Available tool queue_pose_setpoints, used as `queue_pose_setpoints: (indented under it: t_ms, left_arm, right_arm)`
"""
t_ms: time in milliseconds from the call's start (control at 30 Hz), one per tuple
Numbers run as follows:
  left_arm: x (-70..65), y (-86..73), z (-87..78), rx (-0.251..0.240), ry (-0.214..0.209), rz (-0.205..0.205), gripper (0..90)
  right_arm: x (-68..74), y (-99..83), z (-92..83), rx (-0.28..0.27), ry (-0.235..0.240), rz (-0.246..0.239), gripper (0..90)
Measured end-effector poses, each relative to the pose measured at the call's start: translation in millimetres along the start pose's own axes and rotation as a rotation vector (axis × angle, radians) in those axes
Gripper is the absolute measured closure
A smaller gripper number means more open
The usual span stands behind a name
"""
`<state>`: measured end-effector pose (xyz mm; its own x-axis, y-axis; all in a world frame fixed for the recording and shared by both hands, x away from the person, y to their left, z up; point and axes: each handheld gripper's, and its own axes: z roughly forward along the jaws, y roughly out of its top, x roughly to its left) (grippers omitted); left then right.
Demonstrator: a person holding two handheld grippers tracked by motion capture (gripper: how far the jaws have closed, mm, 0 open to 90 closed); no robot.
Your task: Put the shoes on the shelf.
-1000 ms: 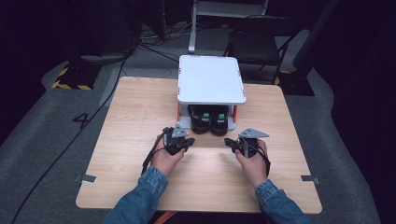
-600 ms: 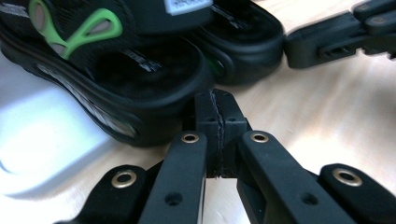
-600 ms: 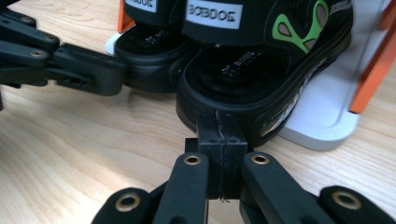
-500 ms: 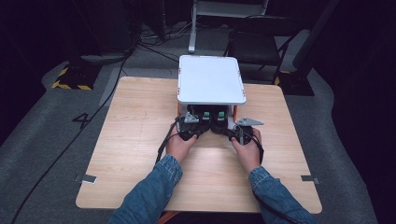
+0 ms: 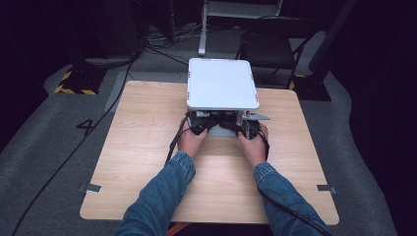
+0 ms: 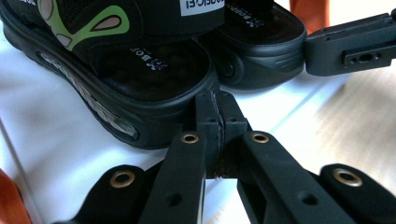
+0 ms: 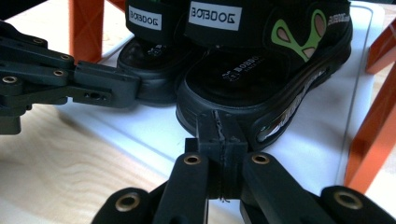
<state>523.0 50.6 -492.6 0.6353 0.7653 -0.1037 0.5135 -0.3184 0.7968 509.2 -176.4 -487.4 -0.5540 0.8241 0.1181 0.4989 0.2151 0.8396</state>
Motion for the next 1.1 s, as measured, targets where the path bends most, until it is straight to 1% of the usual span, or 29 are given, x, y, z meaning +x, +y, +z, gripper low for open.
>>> queue_pose_setpoints:
  t_ms: [67,100,167,200,233,267,300,333,367,400,433,533,567,600,633,667,700,733,767,800,833,867,900,933,967,1000,1033,1067,1100]
  left_arm:
    - [1.7,0.3,1.5,-0.014,-0.002,-0.012,89.8]
    - [1.5,0.1,1.6,-0.016,0.005,-0.016,89.6]
    - [1.2,-0.1,1.4,-0.016,0.007,-0.017,88.4]
    - [1.4,-0.3,0.2,-0.011,0.004,-0.007,88.4]
    - [-1.9,-1.8,-3.3,-0.021,0.001,0.002,82.6]
    - [-1.9,-1.8,-3.3,-0.021,0.001,0.002,82.3]
    - [-4.5,-3.6,-7.5,-0.024,-0.002,0.012,82.3]
    - [-6.3,-5.3,-12.2,-0.03,-0.012,0.02,81.5]
    - [-9.3,-7.3,-17.5,-0.045,-0.03,0.017,80.5]
    - [-15.8,-10.7,-31.4,-0.06,-0.038,-0.001,77.9]
    - [-19.3,-11.5,-41.3,-0.075,-0.042,0.002,77.1]
    - [-28.6,-12.1,-73.8,-0.125,-0.056,0.021,74.5]
    - [-31.0,-12.2,-84.7,-0.133,-0.056,0.034,73.5]
    - [-31.0,-12.2,-84.7,-0.133,-0.056,0.034,72.9]
    - [-33.6,-12.5,-95.0,-0.141,-0.055,0.04,72.9]
    - [-36.0,-13.2,-107.7,-0.15,-0.052,0.054,71.4]
    - [-37.5,-13.8,-114.9,-0.154,-0.05,0.059,70.1]
    - [-39.5,-15.2,-126.4,-0.156,-0.04,0.074,68.1]
    - [-41.8,-18.1,-140.5,-0.144,-0.032,0.1,62.1]
    - [-41.8,-18.1,-140.5,-0.144,-0.032,0.1,56.7]
    - [-42.9,-21.3,-148.0,-0.119,-0.035,0.12,56.7]
    - [-44.5,-27.3,-157.4,-0.082,-0.032,0.154,46.4]
    - [-44.9,-31.4,-163.0,-0.07,-0.011,0.177,43.4]
    - [-44.9,-31.4,-163.0,-0.07,-0.011,0.177,39.5]
    - [-44.6,-40.3,-173.1,-0.031,0.016,0.201,34.3]
    - [-44.6,-40.3,-173.1,-0.031,0.016,0.201,31.5]
    - [-43.1,-45.1,-177.9,-0.017,0.026,0.208,29.0]
    - [-41.4,-50.3,-182.1,-0.012,0.029,0.199,27.3]
    - [-35.9,-61.0,-190.0,0.011,0.022,0.172,26.0]
  right_arm:
    - [-0.8,1.4,2.2,0.005,-0.003,-0.001,90.0]
    - [-0.9,1.8,2.5,0.002,-0.002,0.002,90.0]
    - [-1.4,1.6,2.5,-0.001,-0.009,-0.009,90.0]
    - [-1.4,1.6,2.5,-0.001,-0.009,-0.009,90.0]
    - [-0.8,1.8,0.7,0.011,-0.029,-0.023,90.0]
    - [-0.8,1.8,0.7,0.011,-0.029,-0.023,90.0]
    - [-1.1,1.6,-1.0,0.015,-0.04,-0.031,90.0]
    - [-0.8,1.4,-5.0,0.009,-0.036,-0.022,90.0]
    - [-0.9,1.7,-9.1,0.004,-0.033,-0.027,90.0]
    - [0.5,3.2,-18.7,-0.009,-0.026,-0.033,90.0]
    - [0.8,4.5,-25.3,-0.021,-0.024,-0.046,90.0]
    - [2.5,8.9,-47.6,-0.048,-0.014,-0.07,90.0]
    - [2.8,10.6,-55.2,-0.055,-0.009,-0.078,90.0]
    - [3.3,12.3,-63.3,-0.063,-0.005,-0.084,90.0]
    - [3.3,12.3,-63.3,-0.063,-0.005,-0.084,90.0]
    - [4.0,13.9,-71.6,-0.074,-0.005,-0.087,90.0]
    - [4.7,15.6,-82.1,-0.088,0.001,-0.089,90.0]
    - [5.0,16.4,-88.7,-0.094,0.004,-0.09,90.0]
    - [6.0,17.6,-105.4,-0.114,0.013,-0.093,90.0]
    - [6.0,17.6,-105.4,-0.114,0.013,-0.093,90.0]
    - [6.2,17.8,-113.5,-0.119,0.017,-0.089,89.9]
    - [5.6,16.0,-130.0,-0.141,0.034,-0.077,89.9]
    - [4.9,14.5,-135.1,-0.146,0.049,-0.064,90.0]
    - [3.9,12.0,-141.5,-0.154,0.07,-0.036,90.0]
    - [2.8,9.2,-147.5,-0.165,0.085,-0.013,90.0]
    - [2.1,6.6,-153.4,-0.168,0.085,-0.009,90.0]
    - [1.7,4.1,-158.8,-0.169,0.079,-0.018,90.0]
    - [1.0,1.7,-164.1,-0.161,0.072,-0.039,90.0]
    - [0.4,-0.5,-168.5,-0.145,0.069,-0.055,89.6]
